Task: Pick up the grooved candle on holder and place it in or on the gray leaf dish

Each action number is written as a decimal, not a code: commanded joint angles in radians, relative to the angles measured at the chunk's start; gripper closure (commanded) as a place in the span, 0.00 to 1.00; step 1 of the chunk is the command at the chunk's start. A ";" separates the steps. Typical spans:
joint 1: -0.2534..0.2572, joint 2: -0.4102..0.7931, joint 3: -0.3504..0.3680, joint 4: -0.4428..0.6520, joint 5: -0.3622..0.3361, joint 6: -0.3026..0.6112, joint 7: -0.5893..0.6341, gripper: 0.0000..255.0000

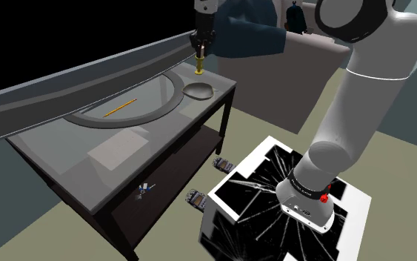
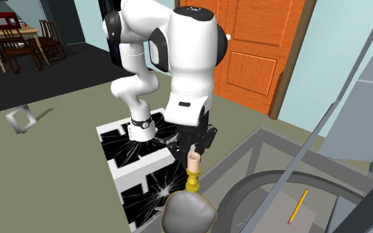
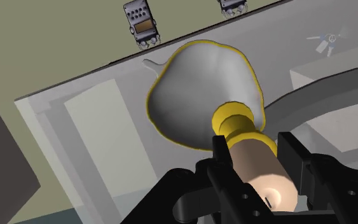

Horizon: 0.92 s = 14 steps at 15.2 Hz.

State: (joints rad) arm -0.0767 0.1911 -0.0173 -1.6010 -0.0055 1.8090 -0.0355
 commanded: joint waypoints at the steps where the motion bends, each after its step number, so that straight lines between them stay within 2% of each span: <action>1: -0.028 0.024 -0.018 0.046 0.005 -0.021 -0.048 1.00; 14: -0.028 0.041 -0.017 -0.107 0.006 0.148 -0.048 1.00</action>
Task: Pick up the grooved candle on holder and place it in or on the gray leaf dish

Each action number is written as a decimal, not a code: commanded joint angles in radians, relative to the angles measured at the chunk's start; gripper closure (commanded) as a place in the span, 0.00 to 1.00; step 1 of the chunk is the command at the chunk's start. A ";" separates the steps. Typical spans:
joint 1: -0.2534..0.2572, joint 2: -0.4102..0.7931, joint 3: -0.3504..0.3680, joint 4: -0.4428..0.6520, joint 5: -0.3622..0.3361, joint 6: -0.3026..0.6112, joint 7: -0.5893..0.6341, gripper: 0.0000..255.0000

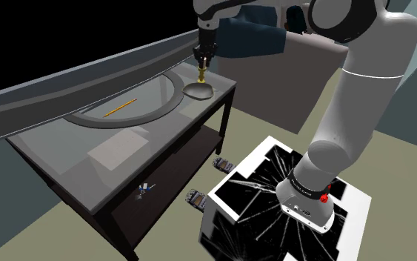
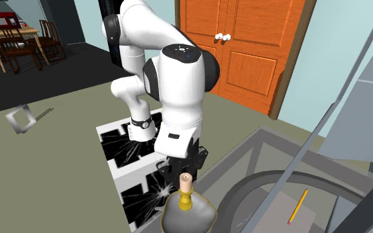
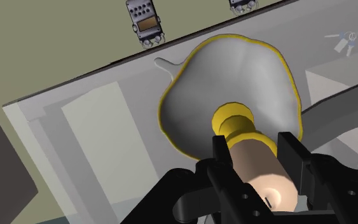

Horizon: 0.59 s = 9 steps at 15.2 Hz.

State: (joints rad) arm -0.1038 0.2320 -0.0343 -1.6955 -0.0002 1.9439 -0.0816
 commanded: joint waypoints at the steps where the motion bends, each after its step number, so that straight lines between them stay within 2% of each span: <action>1: -0.001 0.003 0.000 -0.022 0.000 0.026 -0.001 1.00; 7: -0.001 0.025 0.000 -0.078 0.001 0.104 -0.002 1.00; 9: -0.001 0.025 0.000 -0.079 0.001 0.104 -0.002 1.00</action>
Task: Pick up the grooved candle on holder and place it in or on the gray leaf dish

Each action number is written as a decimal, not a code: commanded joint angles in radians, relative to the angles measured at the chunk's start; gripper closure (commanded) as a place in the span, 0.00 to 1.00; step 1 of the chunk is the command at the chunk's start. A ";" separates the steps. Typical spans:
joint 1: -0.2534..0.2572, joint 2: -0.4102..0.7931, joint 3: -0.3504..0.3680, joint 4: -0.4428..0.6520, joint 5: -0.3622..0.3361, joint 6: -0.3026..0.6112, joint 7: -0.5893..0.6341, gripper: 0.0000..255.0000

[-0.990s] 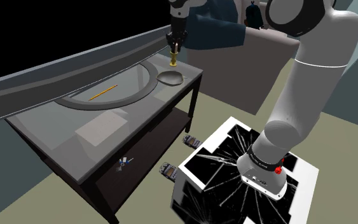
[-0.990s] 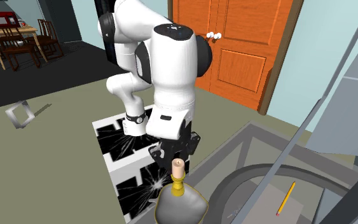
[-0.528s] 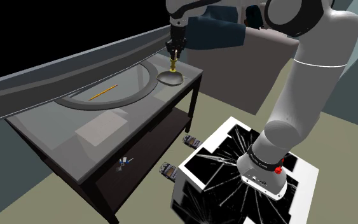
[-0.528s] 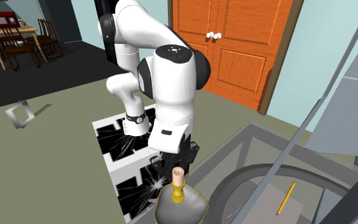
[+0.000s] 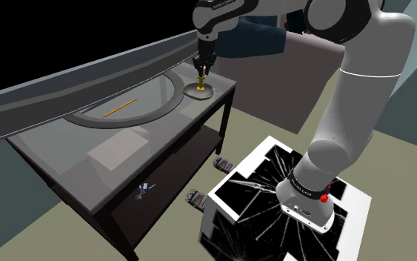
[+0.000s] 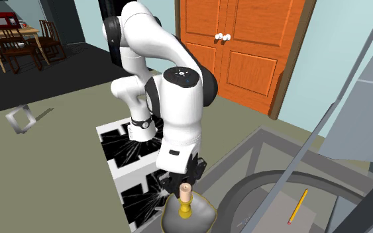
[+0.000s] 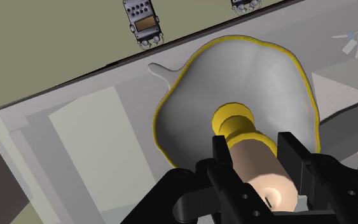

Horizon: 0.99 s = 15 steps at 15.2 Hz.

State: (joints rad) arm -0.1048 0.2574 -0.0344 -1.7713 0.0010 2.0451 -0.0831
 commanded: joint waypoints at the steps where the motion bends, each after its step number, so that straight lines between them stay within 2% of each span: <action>1: 0.000 0.000 0.000 -0.003 0.000 0.003 0.000 1.00; 6: 0.000 0.000 0.000 -0.003 0.000 0.003 0.000 1.00; 7: 0.000 0.000 0.000 -0.003 0.000 0.003 0.000 0.00; 12: 0.000 0.000 0.000 -0.003 0.000 0.003 0.000 0.00; 15: 0.000 -0.028 0.000 0.061 -0.001 -0.088 0.001 0.00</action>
